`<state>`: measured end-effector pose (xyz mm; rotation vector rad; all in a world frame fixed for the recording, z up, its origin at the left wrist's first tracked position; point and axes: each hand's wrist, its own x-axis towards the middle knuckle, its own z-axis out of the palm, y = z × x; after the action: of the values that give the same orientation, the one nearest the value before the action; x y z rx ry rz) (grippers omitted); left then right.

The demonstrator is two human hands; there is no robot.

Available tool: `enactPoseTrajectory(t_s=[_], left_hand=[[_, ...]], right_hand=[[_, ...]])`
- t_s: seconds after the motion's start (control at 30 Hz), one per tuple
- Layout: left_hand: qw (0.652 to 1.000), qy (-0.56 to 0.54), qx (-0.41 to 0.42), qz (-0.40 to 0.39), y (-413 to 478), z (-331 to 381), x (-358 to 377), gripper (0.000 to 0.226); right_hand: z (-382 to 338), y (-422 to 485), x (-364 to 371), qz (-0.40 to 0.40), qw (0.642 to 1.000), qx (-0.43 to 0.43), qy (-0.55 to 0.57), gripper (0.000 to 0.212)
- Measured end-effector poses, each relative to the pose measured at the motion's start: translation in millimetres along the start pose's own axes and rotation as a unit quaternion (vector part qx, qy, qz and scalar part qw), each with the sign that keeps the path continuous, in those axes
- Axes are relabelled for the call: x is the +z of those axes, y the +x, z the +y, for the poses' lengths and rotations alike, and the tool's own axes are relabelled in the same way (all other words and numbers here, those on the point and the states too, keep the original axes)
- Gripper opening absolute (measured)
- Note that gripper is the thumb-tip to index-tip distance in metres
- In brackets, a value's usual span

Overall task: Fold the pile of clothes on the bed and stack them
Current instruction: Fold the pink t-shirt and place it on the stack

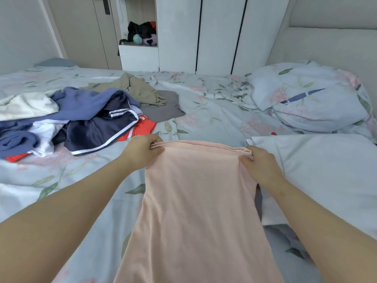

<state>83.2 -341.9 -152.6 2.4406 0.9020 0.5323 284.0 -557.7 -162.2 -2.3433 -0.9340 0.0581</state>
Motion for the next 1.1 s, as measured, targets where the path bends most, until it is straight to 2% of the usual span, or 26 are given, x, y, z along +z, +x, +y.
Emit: enactPoseTrajectory(t_s=[0.07,0.13,0.17,0.23,0.3,0.37,0.43,0.5,0.57,0.63,0.77,0.83,1.0,1.1], left_hand=[[0.999,-0.024,-0.021,0.018,24,-5,13,0.003],[0.992,-0.093,-0.08,0.04,40,-10,30,0.023],[0.981,-0.143,-0.123,0.037,43,-13,38,0.04],[0.961,-0.208,-0.182,0.027,38,-23,55,0.067],[0.961,-0.192,-0.197,0.031,27,-35,66,0.076],[0.963,-0.177,-0.198,0.046,21,-40,68,0.067],[0.964,-0.181,-0.183,0.066,20,-41,65,0.045],[0.966,-0.177,-0.153,0.111,26,-39,59,0.028],[0.962,-0.182,-0.129,0.159,34,-35,56,0.022],[0.956,-0.196,-0.141,0.167,38,-33,59,0.028],[0.946,-0.228,-0.213,0.088,26,-33,74,0.055],[0.945,-0.232,-0.215,0.081,11,-31,73,0.061],[0.931,-0.26,-0.252,0.048,-50,-25,59,0.058],[0.925,-0.282,-0.255,0.014,-77,-23,52,0.047]], right_hand=[[2,23,9,0.008,1.0,0.009,0.007,0.013],[6,39,20,0.018,0.998,0.044,0.049,0.007],[9,42,26,0.01,0.993,0.074,0.087,0.019],[16,43,38,-0.013,0.978,0.131,0.162,0.055],[23,40,47,-0.025,0.972,0.158,0.174,0.071],[30,42,49,-0.018,0.977,0.159,0.145,0.064],[30,45,47,0.005,0.984,0.134,0.115,0.05],[26,50,44,0.065,0.987,0.091,0.119,0.04],[19,54,40,0.124,0.981,0.06,0.139,0.034],[16,58,43,0.145,0.976,0.066,0.148,0.033],[22,48,63,0.047,0.975,0.151,0.155,0.064],[25,37,68,0.044,0.974,0.159,0.157,0.072],[23,2,56,0.033,0.967,0.188,0.171,0.059],[22,-15,50,0.036,0.979,0.149,0.135,0.045]])
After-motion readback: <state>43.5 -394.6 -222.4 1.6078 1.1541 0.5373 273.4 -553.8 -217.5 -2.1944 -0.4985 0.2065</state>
